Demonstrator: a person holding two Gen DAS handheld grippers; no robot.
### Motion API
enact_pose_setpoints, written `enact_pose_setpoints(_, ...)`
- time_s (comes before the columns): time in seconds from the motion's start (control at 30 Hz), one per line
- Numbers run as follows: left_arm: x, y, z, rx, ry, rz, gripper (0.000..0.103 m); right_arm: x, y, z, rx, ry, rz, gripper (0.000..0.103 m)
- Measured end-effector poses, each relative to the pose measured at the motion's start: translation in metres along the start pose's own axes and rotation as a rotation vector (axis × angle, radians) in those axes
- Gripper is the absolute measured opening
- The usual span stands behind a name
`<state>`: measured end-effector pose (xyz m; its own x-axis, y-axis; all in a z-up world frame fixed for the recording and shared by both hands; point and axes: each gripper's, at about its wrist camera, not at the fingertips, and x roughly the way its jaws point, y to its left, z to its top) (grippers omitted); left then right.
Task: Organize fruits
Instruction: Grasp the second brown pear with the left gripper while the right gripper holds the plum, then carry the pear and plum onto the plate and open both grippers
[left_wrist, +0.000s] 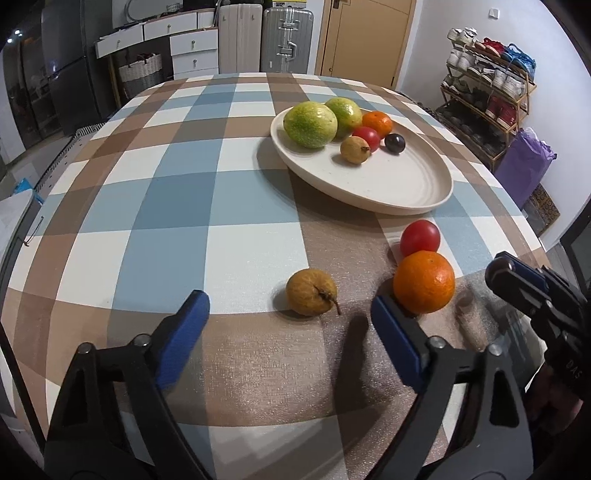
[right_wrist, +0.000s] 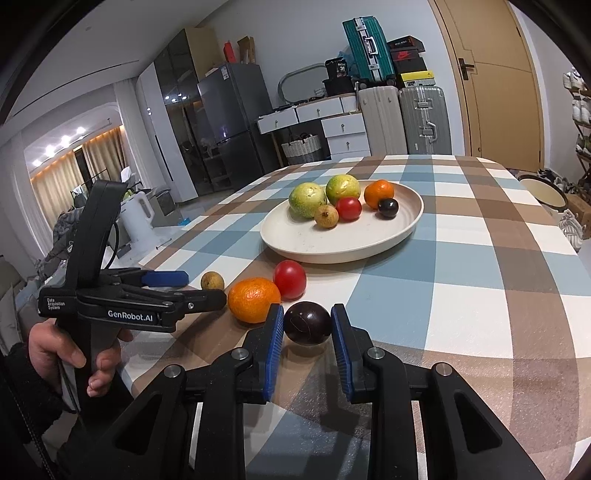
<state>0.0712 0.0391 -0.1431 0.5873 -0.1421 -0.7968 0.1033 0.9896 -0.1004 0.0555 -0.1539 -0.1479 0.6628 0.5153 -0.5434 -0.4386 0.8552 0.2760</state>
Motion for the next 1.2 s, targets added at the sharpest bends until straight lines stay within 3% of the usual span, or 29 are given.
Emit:
enact_pose_setpoints(0.3,-0.001,-0.006,0.005,0.024,0.002,-0.051,0.047,-0.001,-0.005,0.004,0.003,-0.008,0.008,0.027)
enact_pose_setpoints(0.37,-0.001,-0.005,0.007,0.01,0.004,-0.074,0.026,-0.002,-0.005,0.005,0.007,-0.011,0.012,0.027)
enact_pose_setpoints(0.4,0.0,-0.004,0.008,-0.005,0.009,-0.097,0.024,-0.002,-0.005,0.005,0.007,-0.012,0.015,0.027)
enact_pose_setpoints(0.53,0.002,-0.01,0.011,-0.003,0.016,-0.142,0.024,-0.002,-0.005,0.007,0.008,-0.017,0.028,0.026)
enact_pose_setpoints(0.8,0.002,-0.014,0.022,0.002,0.008,-0.145,0.024,-0.002,-0.007,0.026,0.011,-0.032,0.059,0.026)
enact_pose_setpoints(1.2,-0.006,-0.016,0.072,0.015,-0.062,-0.14,0.024,0.011,-0.025,0.064,0.032,-0.044,0.066,0.026)
